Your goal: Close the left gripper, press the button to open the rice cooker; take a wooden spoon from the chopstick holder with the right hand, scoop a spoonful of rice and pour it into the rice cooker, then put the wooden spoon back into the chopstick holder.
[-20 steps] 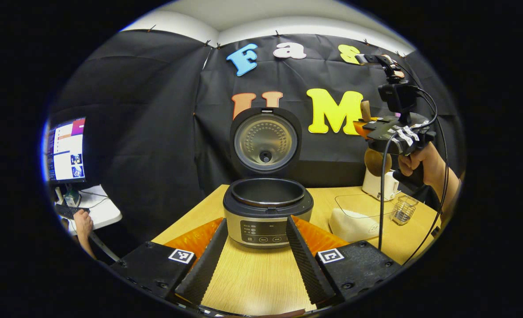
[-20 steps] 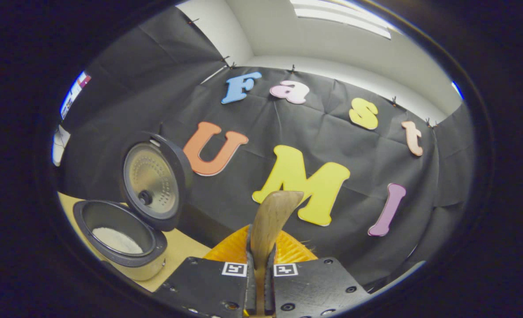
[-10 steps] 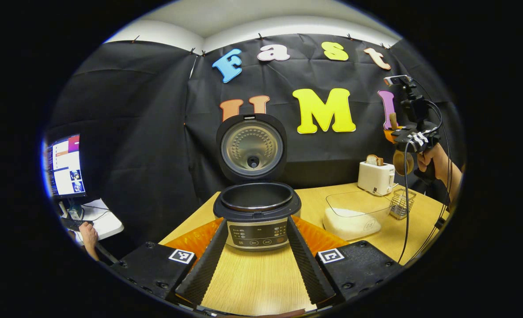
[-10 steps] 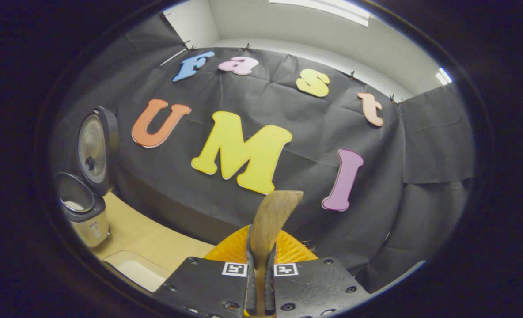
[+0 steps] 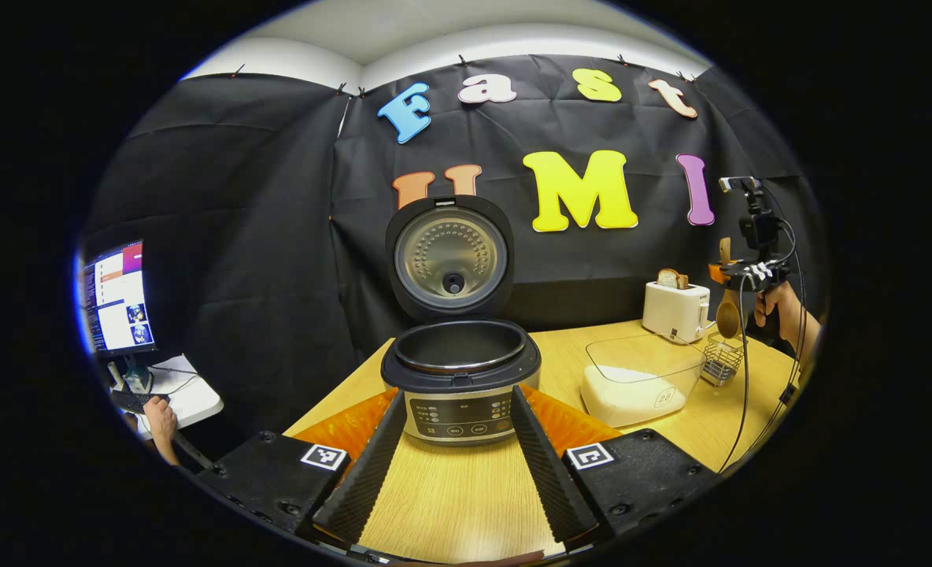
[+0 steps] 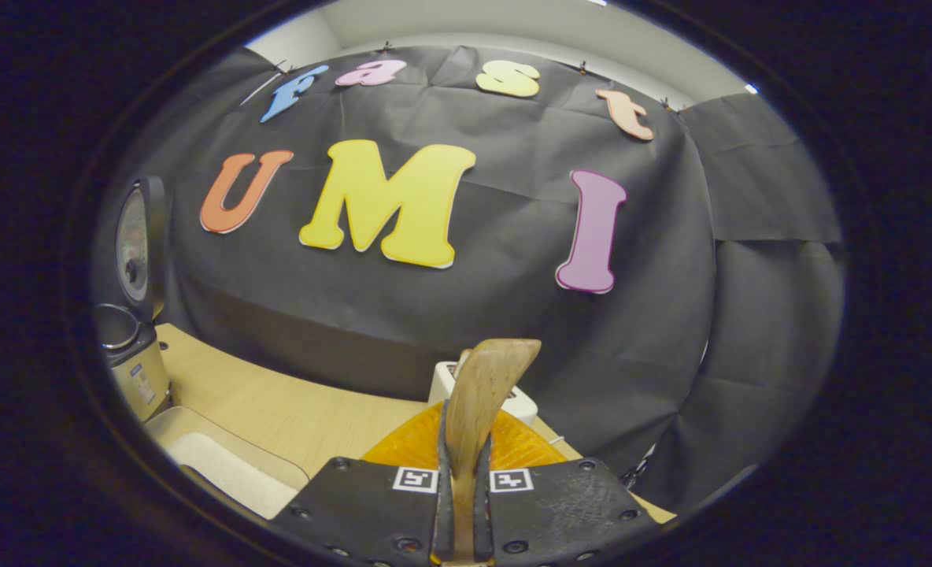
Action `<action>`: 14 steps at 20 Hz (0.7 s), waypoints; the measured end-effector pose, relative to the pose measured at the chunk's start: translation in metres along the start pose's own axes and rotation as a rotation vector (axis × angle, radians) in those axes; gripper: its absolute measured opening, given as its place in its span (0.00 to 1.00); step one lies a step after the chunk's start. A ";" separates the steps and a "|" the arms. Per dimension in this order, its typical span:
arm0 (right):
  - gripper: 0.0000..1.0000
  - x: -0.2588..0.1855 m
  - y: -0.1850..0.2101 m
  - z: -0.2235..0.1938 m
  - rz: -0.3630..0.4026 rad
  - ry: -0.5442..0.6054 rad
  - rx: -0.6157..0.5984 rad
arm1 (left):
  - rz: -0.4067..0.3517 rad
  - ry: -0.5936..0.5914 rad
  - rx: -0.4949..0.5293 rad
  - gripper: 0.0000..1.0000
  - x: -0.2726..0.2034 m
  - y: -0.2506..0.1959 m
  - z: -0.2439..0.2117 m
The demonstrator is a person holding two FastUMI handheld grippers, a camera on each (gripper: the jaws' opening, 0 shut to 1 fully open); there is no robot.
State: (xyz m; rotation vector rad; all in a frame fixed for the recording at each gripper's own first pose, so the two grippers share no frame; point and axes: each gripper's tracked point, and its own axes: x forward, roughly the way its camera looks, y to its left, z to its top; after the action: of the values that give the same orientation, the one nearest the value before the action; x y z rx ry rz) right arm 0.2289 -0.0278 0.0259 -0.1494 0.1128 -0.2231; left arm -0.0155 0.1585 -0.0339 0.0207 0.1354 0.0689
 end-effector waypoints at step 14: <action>0.64 0.010 -0.043 -0.020 -0.103 0.063 -0.025 | 0.019 0.020 -0.003 0.86 0.004 0.005 -0.005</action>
State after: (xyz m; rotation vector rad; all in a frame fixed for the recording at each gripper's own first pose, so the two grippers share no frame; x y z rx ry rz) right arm 0.2266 -0.0746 0.0127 -0.1734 0.1703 -0.3290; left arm -0.0125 0.1640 -0.0396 0.0182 0.1549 0.0881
